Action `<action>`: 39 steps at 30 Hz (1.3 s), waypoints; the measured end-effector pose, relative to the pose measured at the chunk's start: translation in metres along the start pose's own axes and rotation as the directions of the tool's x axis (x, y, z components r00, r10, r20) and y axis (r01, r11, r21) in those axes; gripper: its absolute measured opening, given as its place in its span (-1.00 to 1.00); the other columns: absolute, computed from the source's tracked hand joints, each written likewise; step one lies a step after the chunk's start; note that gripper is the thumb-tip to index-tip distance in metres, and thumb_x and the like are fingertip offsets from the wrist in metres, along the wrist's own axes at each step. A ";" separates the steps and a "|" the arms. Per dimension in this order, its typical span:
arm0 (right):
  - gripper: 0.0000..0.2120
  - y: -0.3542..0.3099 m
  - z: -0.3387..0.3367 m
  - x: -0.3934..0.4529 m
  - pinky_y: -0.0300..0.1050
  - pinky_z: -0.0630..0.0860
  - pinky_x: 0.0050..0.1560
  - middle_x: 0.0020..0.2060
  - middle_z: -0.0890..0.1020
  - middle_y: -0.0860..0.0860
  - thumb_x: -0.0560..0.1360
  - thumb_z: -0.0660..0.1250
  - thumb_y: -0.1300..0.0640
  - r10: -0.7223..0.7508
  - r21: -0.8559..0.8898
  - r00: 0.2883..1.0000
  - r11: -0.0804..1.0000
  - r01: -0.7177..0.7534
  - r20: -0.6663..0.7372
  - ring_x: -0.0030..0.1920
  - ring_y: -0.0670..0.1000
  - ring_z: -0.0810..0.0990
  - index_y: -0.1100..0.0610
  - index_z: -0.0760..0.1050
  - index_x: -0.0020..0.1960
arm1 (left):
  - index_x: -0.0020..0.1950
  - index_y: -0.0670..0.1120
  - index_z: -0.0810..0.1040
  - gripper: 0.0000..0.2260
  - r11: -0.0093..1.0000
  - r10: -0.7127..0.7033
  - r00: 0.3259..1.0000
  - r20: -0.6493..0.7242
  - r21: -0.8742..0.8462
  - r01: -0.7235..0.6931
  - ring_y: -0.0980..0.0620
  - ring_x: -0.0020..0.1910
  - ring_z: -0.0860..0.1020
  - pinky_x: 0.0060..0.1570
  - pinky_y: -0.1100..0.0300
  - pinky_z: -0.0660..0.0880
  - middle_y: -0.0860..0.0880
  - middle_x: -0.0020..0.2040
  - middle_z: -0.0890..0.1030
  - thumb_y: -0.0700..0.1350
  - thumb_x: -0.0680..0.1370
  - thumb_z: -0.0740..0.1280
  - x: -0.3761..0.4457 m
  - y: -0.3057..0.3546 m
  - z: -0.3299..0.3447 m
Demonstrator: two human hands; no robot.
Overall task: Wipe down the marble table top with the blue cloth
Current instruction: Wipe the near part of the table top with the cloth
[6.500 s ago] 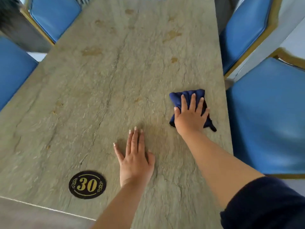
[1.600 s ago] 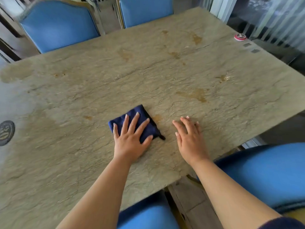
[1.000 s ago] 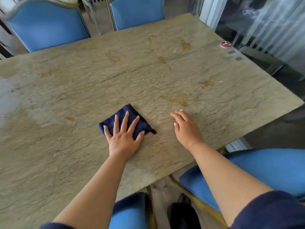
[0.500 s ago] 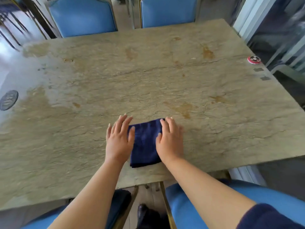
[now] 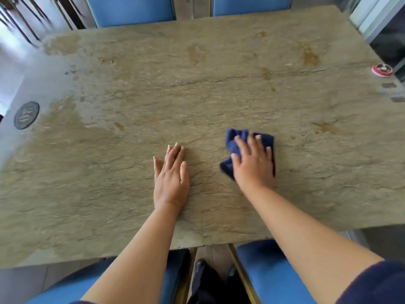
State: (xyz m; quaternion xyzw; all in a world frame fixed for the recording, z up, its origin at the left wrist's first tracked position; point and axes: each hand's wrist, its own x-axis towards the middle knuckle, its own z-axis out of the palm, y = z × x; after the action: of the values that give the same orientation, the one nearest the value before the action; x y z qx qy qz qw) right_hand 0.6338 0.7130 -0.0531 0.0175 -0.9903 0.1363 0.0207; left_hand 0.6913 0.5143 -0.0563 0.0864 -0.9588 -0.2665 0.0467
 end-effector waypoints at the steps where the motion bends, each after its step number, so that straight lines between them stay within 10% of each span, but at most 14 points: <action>1: -0.49 -0.015 0.004 -0.019 0.14 0.08 0.46 0.49 0.26 0.07 0.53 0.04 -0.10 -0.129 -0.003 0.992 0.992 0.129 0.007 0.50 0.12 0.18 -0.03 0.31 0.45 | 0.52 -0.01 0.27 -0.41 0.999 0.002 1.000 -0.005 -0.035 -0.002 0.22 0.54 -0.03 0.51 0.07 -0.26 0.12 0.55 0.18 0.10 0.56 -0.20 0.001 -0.001 -0.001; 5: -0.47 -0.032 0.004 -0.092 0.09 0.00 0.46 0.51 0.20 0.01 0.55 0.05 -0.15 -0.634 -0.004 0.754 0.765 0.644 0.173 0.52 0.06 0.12 -0.06 0.20 0.49 | 0.50 -0.03 0.31 -0.40 0.995 0.009 1.000 -0.021 -0.096 -0.011 0.20 0.54 0.00 0.51 0.12 -0.27 0.10 0.54 0.22 0.08 0.55 -0.20 0.003 -0.002 -0.003; 9: -0.50 0.013 -0.011 -0.077 0.06 -0.02 0.48 0.53 0.14 -0.03 0.59 0.06 -0.15 -0.813 0.032 0.513 0.541 0.840 0.276 0.53 0.02 0.05 -0.12 0.14 0.51 | 0.49 -0.02 0.32 -0.46 0.991 -0.009 1.000 -0.006 -0.133 0.008 0.21 0.54 0.01 0.51 0.12 -0.25 0.12 0.53 0.22 0.02 0.57 -0.16 0.003 -0.001 -0.005; 13: -0.47 0.033 -0.011 -0.047 0.12 0.05 0.46 0.52 0.16 -0.01 0.56 -0.05 -0.18 -0.412 -0.083 0.894 0.899 0.430 0.176 0.52 0.03 0.10 -0.09 0.16 0.51 | 0.50 -0.02 0.30 -0.47 0.990 -0.044 0.999 0.021 -0.135 0.046 0.21 0.54 -0.02 0.52 0.08 -0.23 0.11 0.55 0.20 0.02 0.58 -0.14 0.003 0.002 -0.006; 16: -0.40 0.018 -0.005 -0.055 0.08 -0.09 0.46 0.53 0.14 0.03 0.53 -0.09 -0.21 -0.278 -0.108 0.952 0.950 0.292 0.129 0.53 0.08 0.08 -0.04 0.16 0.51 | 0.51 -0.01 0.28 -0.44 0.989 -0.101 0.994 0.035 -0.109 0.104 0.20 0.54 -0.05 0.52 0.07 -0.24 0.12 0.56 0.16 0.06 0.56 -0.14 0.001 0.011 -0.003; 21: -0.44 0.057 -0.025 -0.072 0.07 -0.16 0.47 0.55 0.05 -0.01 0.56 0.01 -0.24 -0.808 0.014 0.484 0.518 0.855 0.335 0.54 0.03 -0.06 -0.15 0.06 0.53 | 0.51 0.05 0.27 -0.45 0.982 -0.185 0.983 -0.004 -0.050 0.184 0.17 0.55 -0.11 0.50 0.02 -0.28 0.13 0.57 0.11 0.10 0.55 -0.15 -0.015 0.048 0.016; 23: -0.46 0.094 -0.038 -0.063 0.06 -0.15 0.48 0.55 0.05 -0.02 0.58 0.03 -0.23 -0.847 0.013 0.412 0.442 0.897 0.335 0.54 0.01 -0.06 -0.17 0.06 0.52 | 0.50 0.07 0.28 -0.43 0.986 -0.163 0.987 -0.001 -0.042 0.163 0.20 0.54 -0.10 0.49 0.00 -0.30 0.15 0.56 0.12 0.13 0.55 -0.19 -0.023 0.076 0.029; 27: -0.47 0.168 -0.050 -0.026 0.08 0.03 0.46 0.53 0.14 0.00 0.56 0.02 -0.22 -0.724 -0.094 0.641 0.641 0.761 0.255 0.52 0.05 0.10 -0.16 0.12 0.51 | 0.53 0.07 0.19 -0.49 0.994 -0.092 0.993 0.068 0.068 0.088 0.18 0.55 -0.13 0.49 -0.09 -0.29 0.15 0.57 0.08 0.12 0.59 -0.09 -0.033 0.143 0.067; 32: -0.45 0.198 -0.054 0.047 0.14 0.01 0.45 0.52 0.18 0.08 0.55 -0.01 -0.22 -0.160 -0.139 0.985 0.976 0.167 0.057 0.51 0.10 0.16 -0.09 0.17 0.50 | 0.57 0.05 -0.17 -0.46 0.946 -0.140 0.986 0.087 0.306 0.107 0.08 0.53 -0.32 0.42 -0.29 -0.33 0.17 0.57 -0.21 0.11 0.62 -0.11 -0.038 0.185 0.101; 35: -0.42 0.174 -0.045 0.050 0.19 -0.06 0.48 0.54 0.08 0.10 0.57 -0.03 -0.22 -0.033 -0.134 0.998 0.990 0.041 0.061 0.53 0.12 0.02 -0.04 0.08 0.53 | 0.57 0.07 -0.18 -0.46 0.940 -0.144 0.987 0.077 0.323 0.112 0.08 0.53 -0.31 0.43 -0.30 -0.28 0.17 0.57 -0.21 0.10 0.61 -0.15 -0.036 0.186 0.101; 39: -0.41 0.180 -0.048 -0.008 0.14 -0.04 0.47 0.54 0.10 0.06 0.55 -0.04 -0.23 -0.576 -0.093 0.797 0.797 0.596 0.181 0.53 0.09 0.05 -0.07 0.10 0.53 | 0.57 0.09 -0.18 -0.44 0.938 -0.140 0.986 0.088 0.330 0.104 0.09 0.52 -0.33 0.44 -0.27 -0.27 0.18 0.56 -0.23 0.10 0.55 -0.29 -0.038 0.188 0.099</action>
State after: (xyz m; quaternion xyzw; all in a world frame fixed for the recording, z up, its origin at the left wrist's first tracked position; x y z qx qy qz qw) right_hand 0.6367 0.8995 -0.0560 0.3318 -0.9421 0.0489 -0.0081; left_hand 0.6890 0.7297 -0.0450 0.1376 -0.9834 -0.1122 -0.0375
